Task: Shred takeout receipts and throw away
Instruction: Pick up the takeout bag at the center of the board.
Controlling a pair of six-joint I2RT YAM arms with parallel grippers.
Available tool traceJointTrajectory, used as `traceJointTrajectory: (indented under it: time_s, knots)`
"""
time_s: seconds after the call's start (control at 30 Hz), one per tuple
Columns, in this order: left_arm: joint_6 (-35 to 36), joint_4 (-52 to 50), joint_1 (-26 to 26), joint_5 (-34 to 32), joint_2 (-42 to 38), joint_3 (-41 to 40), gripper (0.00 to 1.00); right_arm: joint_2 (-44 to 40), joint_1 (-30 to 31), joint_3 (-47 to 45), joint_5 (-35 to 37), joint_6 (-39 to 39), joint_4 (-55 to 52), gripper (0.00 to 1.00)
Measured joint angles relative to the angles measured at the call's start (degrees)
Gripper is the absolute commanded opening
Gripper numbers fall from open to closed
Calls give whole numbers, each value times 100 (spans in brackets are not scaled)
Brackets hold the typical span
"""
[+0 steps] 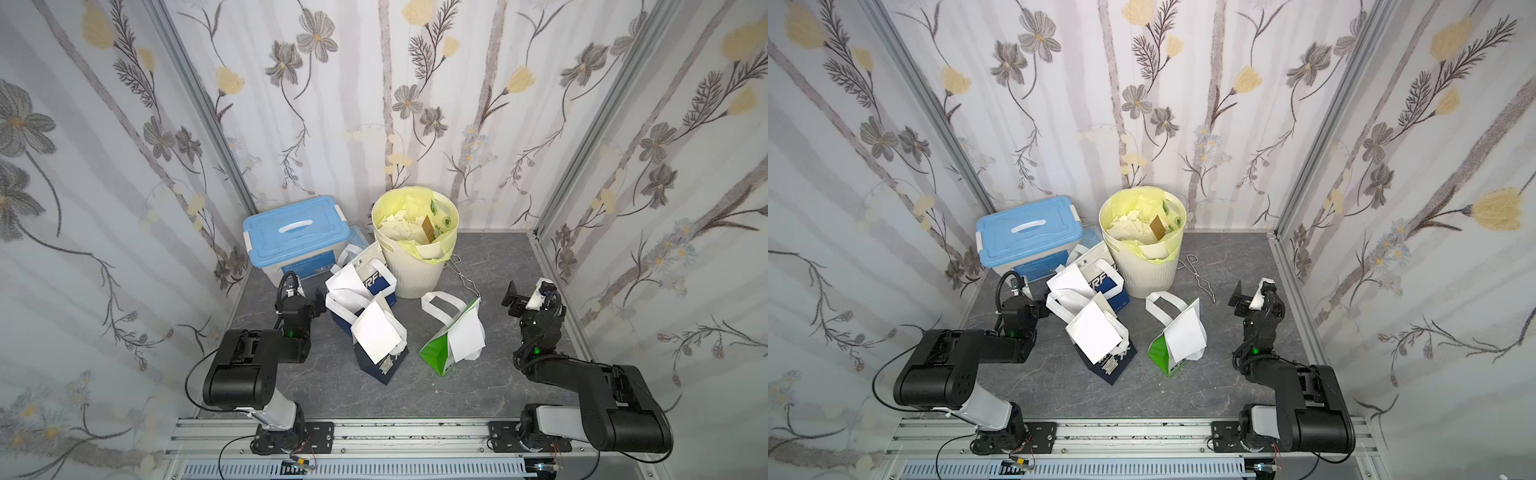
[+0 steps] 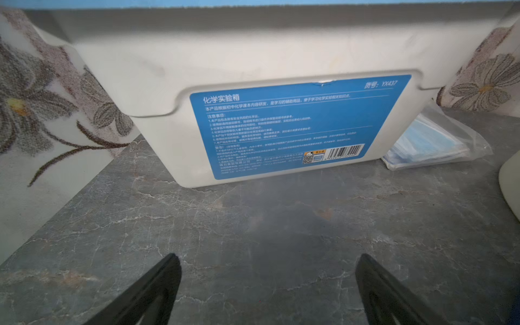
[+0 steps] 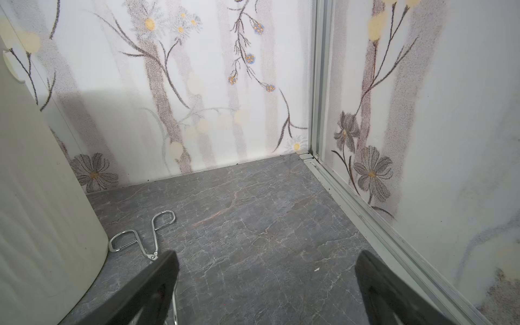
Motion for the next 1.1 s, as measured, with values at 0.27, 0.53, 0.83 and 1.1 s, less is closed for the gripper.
traceJointTrajectory:
  time_s: [0.27,0.53,0.83,1.1]
  knots:
    - [0,0,2,0,0,0,100,0,0,0,0,0,2,100]
    - [0,0,0,0,0,0,100,0,0,0,0,0,2,100]
    - [-2,7,2,-2,-13,-22,100,-109,0,2,-11,0,-83,100]
    - [-114,-365,-26,-337,-1414,-490,100,-1674,0,254,-214,-33,-1366,100]
